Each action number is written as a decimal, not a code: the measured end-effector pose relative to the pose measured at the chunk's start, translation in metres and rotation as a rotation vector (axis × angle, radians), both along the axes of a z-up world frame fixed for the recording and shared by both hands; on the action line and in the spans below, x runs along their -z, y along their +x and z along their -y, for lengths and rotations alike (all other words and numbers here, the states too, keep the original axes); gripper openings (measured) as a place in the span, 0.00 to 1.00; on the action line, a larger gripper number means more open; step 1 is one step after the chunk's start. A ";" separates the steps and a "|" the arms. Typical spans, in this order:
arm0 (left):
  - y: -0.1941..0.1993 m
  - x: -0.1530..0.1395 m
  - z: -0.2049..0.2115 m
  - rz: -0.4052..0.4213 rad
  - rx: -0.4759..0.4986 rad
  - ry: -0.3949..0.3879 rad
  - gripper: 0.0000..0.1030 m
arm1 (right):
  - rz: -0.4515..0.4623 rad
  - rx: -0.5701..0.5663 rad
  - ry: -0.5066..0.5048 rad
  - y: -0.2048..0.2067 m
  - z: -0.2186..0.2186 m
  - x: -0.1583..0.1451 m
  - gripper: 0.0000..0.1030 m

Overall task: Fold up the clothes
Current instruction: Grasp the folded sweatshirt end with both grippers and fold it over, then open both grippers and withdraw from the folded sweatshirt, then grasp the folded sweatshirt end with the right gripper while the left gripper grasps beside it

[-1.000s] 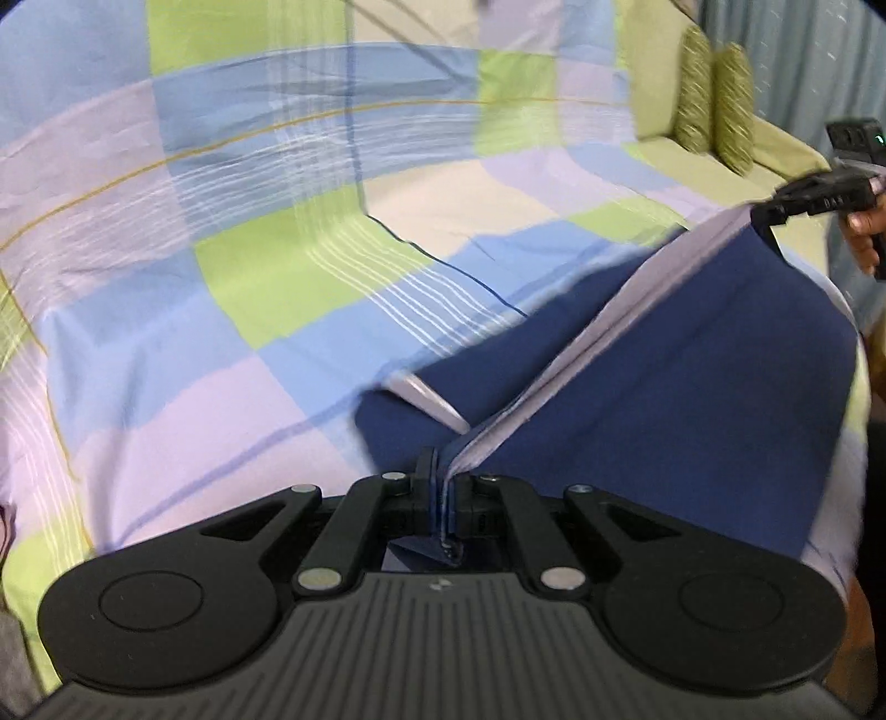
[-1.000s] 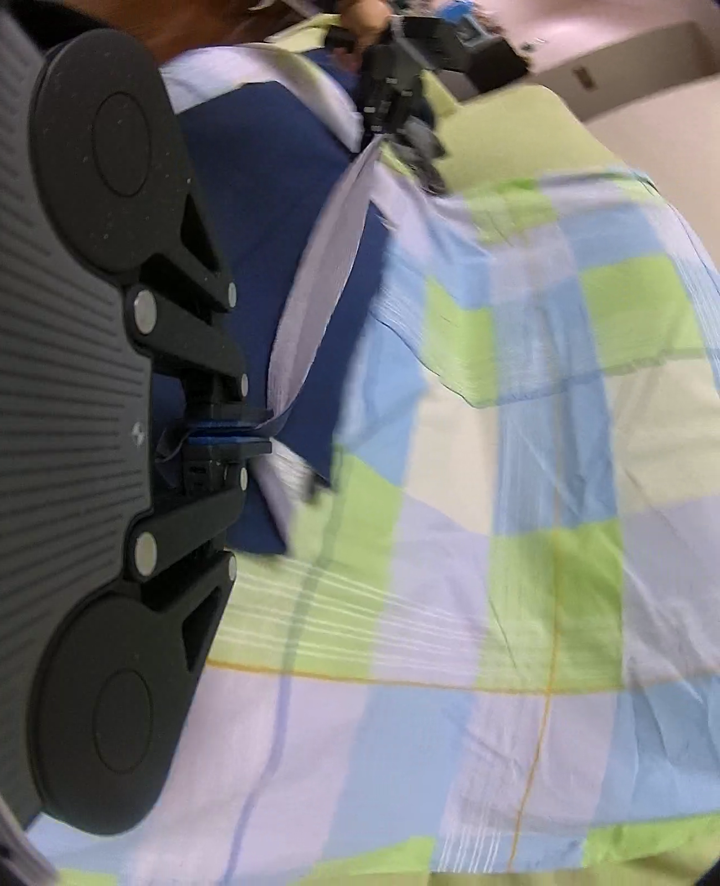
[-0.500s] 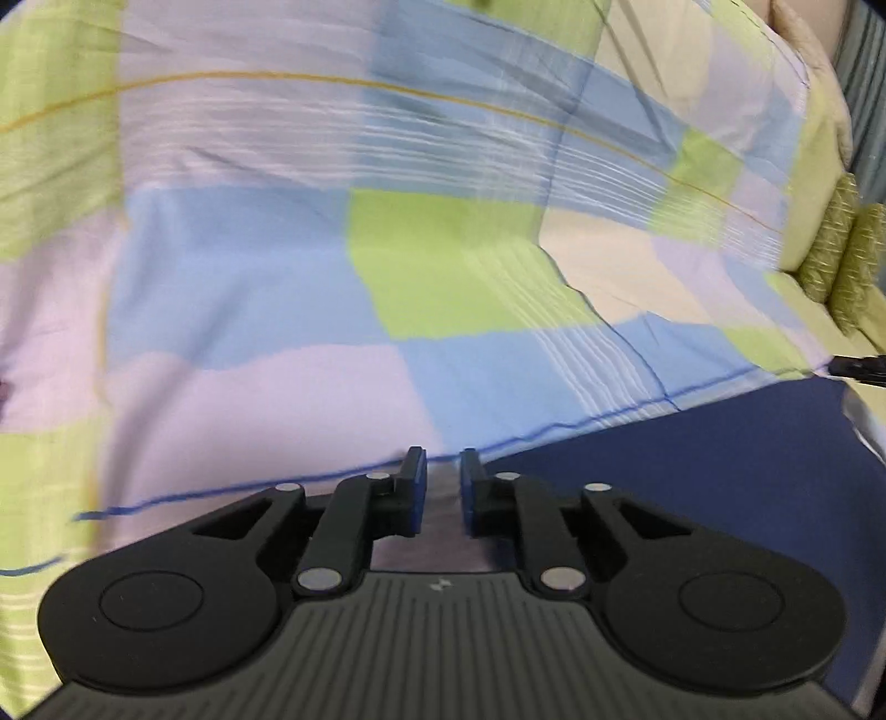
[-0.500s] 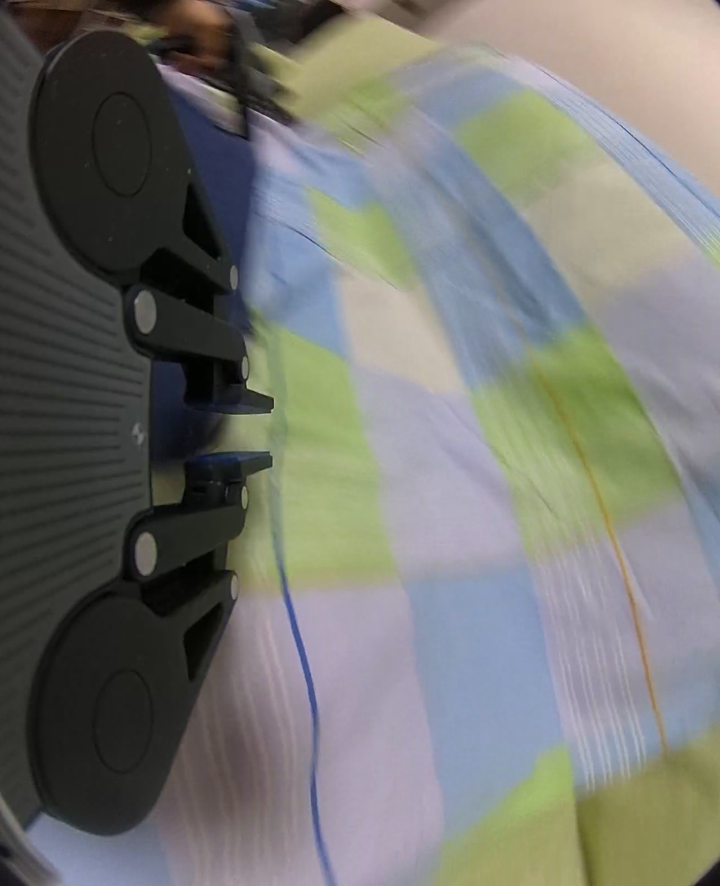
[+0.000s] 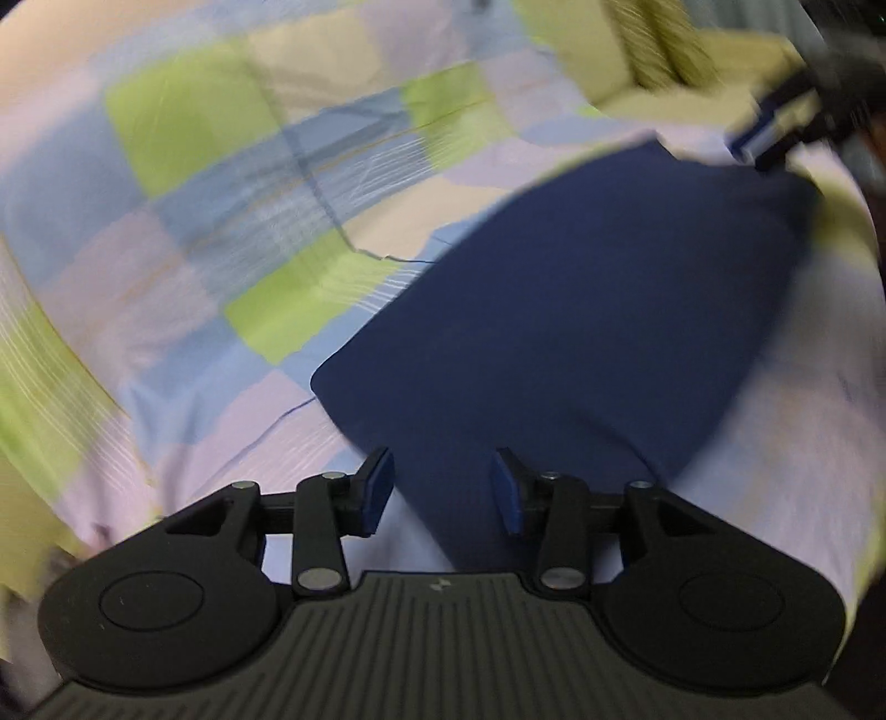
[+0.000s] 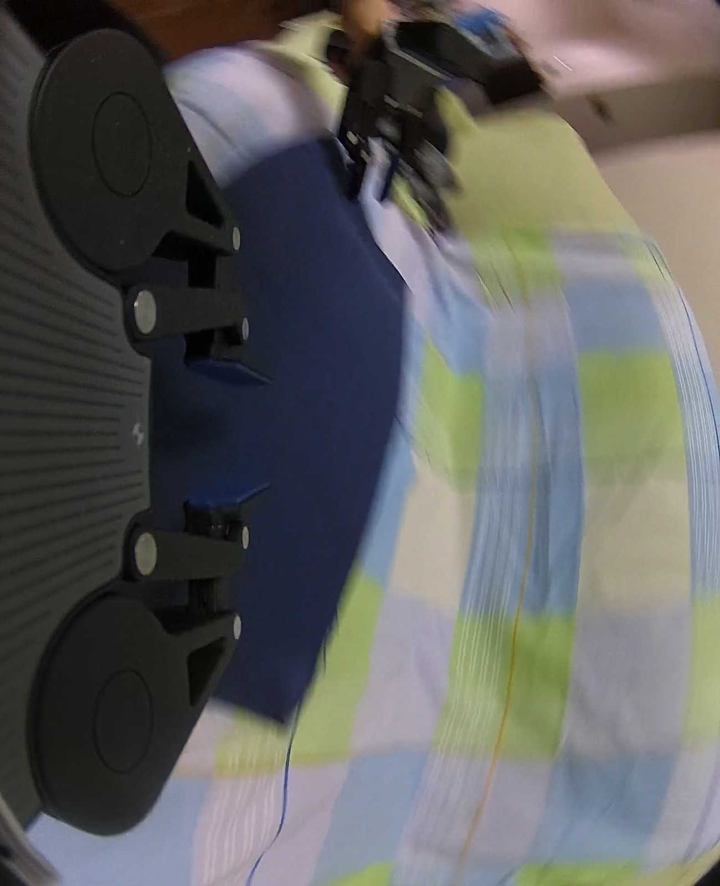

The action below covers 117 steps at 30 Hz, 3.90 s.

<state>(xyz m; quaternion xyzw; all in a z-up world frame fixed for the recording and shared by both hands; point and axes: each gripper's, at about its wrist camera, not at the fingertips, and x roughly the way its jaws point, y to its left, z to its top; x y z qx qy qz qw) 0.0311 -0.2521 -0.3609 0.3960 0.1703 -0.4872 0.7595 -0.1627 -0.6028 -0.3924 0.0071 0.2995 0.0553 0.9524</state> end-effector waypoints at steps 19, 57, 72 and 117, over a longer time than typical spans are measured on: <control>-0.058 0.053 0.030 0.422 0.261 0.178 0.60 | -0.147 -0.216 -0.969 -0.038 -0.082 0.062 0.52; -0.143 -0.037 0.022 0.064 0.183 0.191 0.29 | -0.004 -0.223 -0.862 -0.148 -0.043 0.015 0.40; -0.093 -0.014 -0.003 0.042 0.134 0.037 0.43 | 0.043 -0.472 -0.951 -0.091 -0.181 0.048 0.55; -0.034 0.037 0.017 0.330 0.747 -0.011 0.60 | -0.085 -0.332 -0.768 -0.040 -0.193 0.031 0.22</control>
